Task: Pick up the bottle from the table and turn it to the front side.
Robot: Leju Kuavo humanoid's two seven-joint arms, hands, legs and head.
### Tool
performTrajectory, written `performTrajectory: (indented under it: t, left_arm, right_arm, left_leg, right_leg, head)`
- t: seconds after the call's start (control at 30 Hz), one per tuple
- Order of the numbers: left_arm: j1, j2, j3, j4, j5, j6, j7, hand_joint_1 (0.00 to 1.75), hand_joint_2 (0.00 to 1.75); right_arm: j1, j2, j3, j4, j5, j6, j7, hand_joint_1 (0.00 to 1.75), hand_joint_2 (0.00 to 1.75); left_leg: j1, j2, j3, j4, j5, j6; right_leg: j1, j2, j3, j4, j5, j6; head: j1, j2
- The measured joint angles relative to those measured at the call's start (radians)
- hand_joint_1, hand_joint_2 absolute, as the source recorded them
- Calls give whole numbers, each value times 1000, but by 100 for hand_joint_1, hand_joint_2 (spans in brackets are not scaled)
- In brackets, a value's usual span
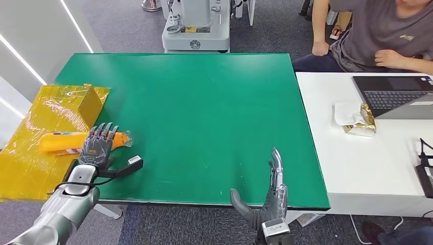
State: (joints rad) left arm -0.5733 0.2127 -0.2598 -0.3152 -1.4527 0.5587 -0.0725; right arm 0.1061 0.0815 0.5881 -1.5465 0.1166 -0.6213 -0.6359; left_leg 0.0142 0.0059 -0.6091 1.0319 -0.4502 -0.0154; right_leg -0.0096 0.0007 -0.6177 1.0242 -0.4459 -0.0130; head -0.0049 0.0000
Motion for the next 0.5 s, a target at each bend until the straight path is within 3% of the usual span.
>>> performTrajectory:
  t: [0.5]
  left_arm:
    - [0,-6,22,0,1,30,-1,0,175]
  right_arm:
    - [1,-3,3,0,-1,-1,0,0,175]
  left_leg:
    - [0,0,-1,0,0,0]
  right_leg:
    - [0,0,0,0,0,0]
  head:
    - [0,0]
